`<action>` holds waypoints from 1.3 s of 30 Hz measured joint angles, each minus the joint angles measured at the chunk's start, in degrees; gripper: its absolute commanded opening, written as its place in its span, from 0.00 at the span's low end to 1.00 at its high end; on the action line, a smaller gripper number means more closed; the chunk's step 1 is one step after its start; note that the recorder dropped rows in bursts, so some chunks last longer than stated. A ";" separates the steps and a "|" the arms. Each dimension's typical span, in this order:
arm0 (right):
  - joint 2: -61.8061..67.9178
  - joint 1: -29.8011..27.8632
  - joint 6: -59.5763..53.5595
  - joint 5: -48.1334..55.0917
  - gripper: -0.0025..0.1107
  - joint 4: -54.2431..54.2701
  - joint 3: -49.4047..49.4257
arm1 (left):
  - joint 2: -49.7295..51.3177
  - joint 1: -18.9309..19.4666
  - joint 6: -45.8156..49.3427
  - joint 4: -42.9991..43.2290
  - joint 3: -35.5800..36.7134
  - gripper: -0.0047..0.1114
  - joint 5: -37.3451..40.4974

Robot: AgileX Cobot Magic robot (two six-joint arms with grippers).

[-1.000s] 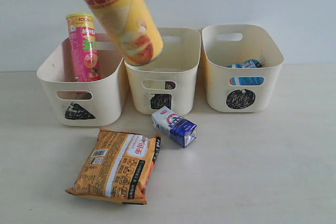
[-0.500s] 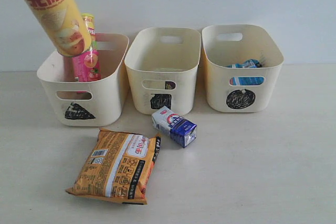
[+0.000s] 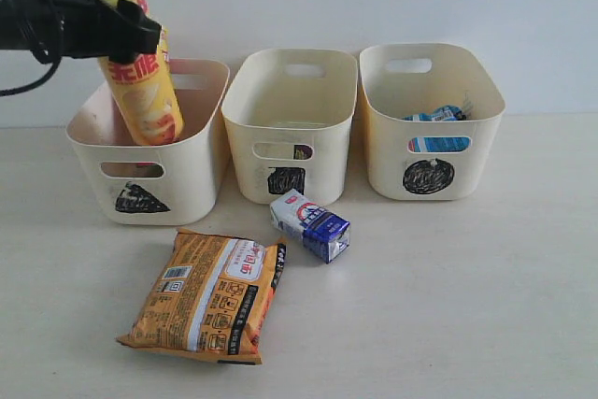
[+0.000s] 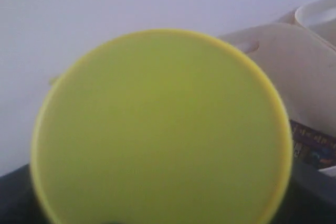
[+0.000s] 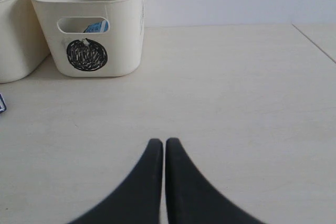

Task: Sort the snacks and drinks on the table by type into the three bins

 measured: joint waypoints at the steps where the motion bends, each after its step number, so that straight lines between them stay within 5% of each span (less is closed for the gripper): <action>1: 0.00 0.00 0.00 0.00 0.02 0.00 0.00 | 1.06 0.00 0.03 0.00 0.00 0.31 0.00; 12: 0.00 0.00 0.00 0.00 0.02 0.00 0.00 | 6.20 0.00 -3.00 0.00 0.00 0.79 -0.76; 30: 0.00 0.00 0.00 0.00 0.02 0.00 0.00 | 1.33 0.88 -6.48 0.00 -4.40 0.81 0.16; 32: 0.00 0.00 0.00 0.00 0.02 0.00 0.00 | -1.19 1.93 -6.61 0.00 -5.02 0.76 1.14; 34: 0.00 0.00 0.00 0.00 0.02 0.00 0.00 | -4.07 3.15 -7.65 0.00 -5.10 0.58 3.90; 37: 0.00 0.00 0.00 0.00 0.02 0.00 0.00 | -8.30 5.20 -10.91 0.00 -5.10 0.08 10.84; 39: 0.00 0.00 0.00 0.00 0.02 0.00 0.00 | -11.38 6.99 -14.88 -0.14 -5.10 0.08 18.04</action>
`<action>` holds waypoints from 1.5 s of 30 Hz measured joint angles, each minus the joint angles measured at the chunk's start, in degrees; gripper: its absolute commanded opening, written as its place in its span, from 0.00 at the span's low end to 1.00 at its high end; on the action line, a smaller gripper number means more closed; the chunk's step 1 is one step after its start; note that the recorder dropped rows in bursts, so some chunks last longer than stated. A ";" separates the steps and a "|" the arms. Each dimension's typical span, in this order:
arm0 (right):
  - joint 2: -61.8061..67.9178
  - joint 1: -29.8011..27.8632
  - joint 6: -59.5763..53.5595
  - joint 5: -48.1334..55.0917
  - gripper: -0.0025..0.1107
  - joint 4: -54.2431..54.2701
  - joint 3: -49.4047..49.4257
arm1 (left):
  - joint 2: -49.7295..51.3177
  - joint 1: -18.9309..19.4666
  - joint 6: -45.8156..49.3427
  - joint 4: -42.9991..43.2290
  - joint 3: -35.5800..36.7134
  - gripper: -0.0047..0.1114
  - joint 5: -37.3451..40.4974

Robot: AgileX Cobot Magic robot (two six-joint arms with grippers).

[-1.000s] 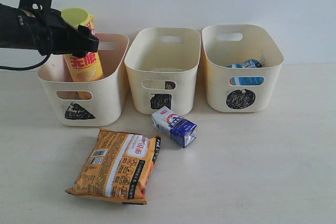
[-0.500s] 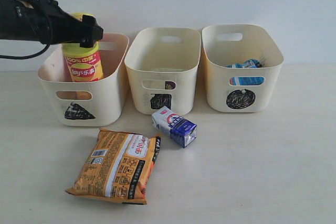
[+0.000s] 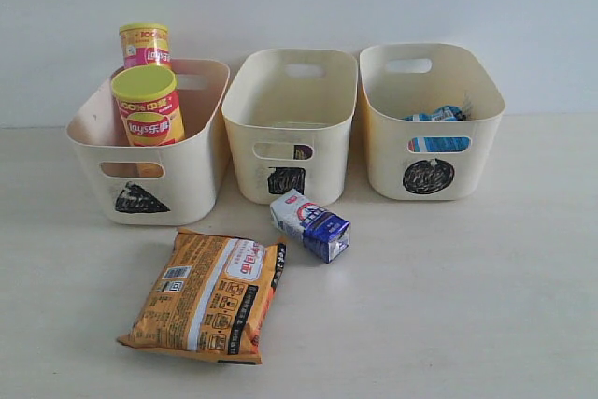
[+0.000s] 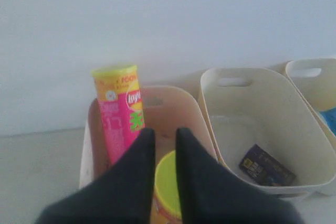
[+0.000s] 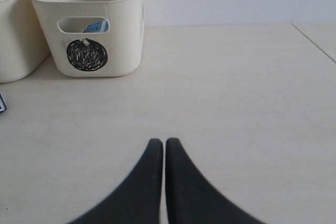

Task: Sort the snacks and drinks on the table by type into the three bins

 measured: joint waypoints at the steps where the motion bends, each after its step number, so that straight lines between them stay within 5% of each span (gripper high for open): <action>1: 0.00 0.00 0.00 0.00 0.02 0.00 0.00 | -2.12 1.18 -2.35 0.00 0.13 0.08 2.91; 5: 0.00 0.00 0.00 0.00 0.02 0.00 0.00 | -10.83 3.47 -5.31 -0.45 6.96 0.08 3.24; 12: 0.00 0.00 0.00 0.00 0.02 0.00 0.00 | -36.62 3.47 -5.71 -1.74 25.84 0.08 -10.57; 23: 0.00 0.00 0.00 0.00 0.02 0.00 0.00 | -59.29 3.47 -5.71 -2.04 40.14 0.08 -15.63; 35: 0.00 0.00 0.00 0.00 0.02 0.00 0.00 | -73.71 3.47 -5.71 -1.59 53.20 0.08 -10.38; 45: 0.00 0.00 0.00 0.00 0.02 0.00 0.00 | -76.39 3.47 -5.71 -0.69 62.18 0.08 -9.13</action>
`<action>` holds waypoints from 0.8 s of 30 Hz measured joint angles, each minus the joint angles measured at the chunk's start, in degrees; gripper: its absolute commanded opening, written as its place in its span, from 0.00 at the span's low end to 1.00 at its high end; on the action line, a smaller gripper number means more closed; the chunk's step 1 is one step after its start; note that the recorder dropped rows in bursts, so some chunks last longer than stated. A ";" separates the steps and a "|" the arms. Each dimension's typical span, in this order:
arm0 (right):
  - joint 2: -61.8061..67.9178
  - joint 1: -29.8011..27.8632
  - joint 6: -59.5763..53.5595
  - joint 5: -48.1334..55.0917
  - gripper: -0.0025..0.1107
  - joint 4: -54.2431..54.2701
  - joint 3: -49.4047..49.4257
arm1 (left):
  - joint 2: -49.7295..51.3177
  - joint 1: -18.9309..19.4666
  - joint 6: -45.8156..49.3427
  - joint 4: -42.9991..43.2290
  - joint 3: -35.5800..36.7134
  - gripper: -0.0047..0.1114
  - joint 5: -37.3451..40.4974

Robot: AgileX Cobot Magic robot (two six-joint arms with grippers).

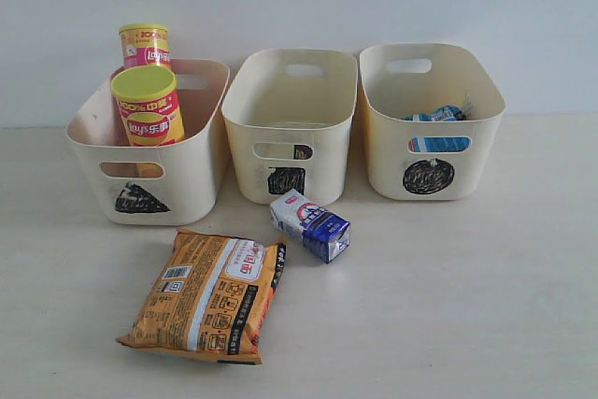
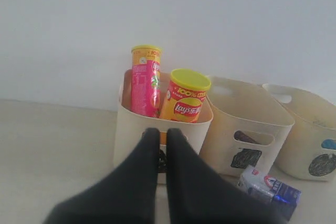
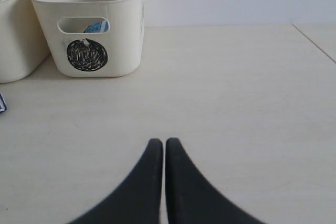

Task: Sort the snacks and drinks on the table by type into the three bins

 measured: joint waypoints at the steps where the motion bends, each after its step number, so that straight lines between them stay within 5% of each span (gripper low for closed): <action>1: 0.00 0.00 0.00 0.00 0.02 0.00 0.00 | 0.00 0.00 0.00 0.25 0.00 0.08 0.00; 6: 0.00 0.00 0.00 0.00 0.02 0.00 0.00 | 0.00 0.00 0.78 6.21 1.06 0.08 0.23; 24: 0.00 0.00 0.00 -4.78 0.02 0.00 0.00 | 0.00 0.00 0.60 6.24 1.17 0.08 0.23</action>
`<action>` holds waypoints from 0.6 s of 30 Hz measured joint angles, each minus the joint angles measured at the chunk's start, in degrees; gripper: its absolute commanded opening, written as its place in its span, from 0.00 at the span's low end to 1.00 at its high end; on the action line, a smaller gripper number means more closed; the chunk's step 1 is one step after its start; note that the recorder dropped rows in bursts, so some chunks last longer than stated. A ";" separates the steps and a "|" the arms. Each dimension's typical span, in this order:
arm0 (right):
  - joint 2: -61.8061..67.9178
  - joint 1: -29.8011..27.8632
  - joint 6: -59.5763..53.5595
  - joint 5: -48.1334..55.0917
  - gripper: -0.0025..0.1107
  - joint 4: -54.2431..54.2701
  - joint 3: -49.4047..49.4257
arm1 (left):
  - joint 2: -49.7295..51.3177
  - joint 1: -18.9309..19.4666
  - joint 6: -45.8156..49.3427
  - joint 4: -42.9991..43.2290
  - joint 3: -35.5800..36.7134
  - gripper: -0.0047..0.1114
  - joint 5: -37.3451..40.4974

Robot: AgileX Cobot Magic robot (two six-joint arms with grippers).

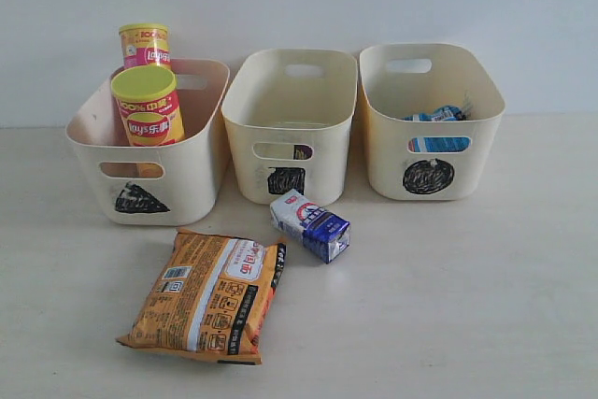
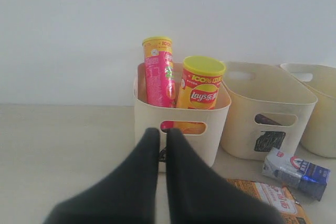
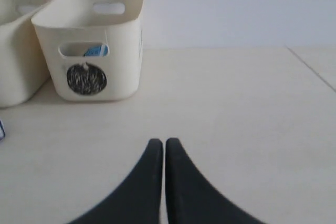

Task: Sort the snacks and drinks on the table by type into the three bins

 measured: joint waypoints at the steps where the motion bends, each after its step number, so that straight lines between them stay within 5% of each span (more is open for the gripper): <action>1: 0.00 0.00 0.00 -1.65 0.02 0.00 0.00 | 0.00 0.00 0.00 0.00 0.00 0.08 0.00; 13: 0.00 0.00 5.80 -35.33 0.02 0.00 0.00 | -0.43 0.55 0.00 0.86 3.23 0.08 -0.12; 18: 0.00 0.00 16.10 -28.28 0.02 0.00 -2.11 | -3.37 1.38 0.00 6.10 8.32 0.08 -0.36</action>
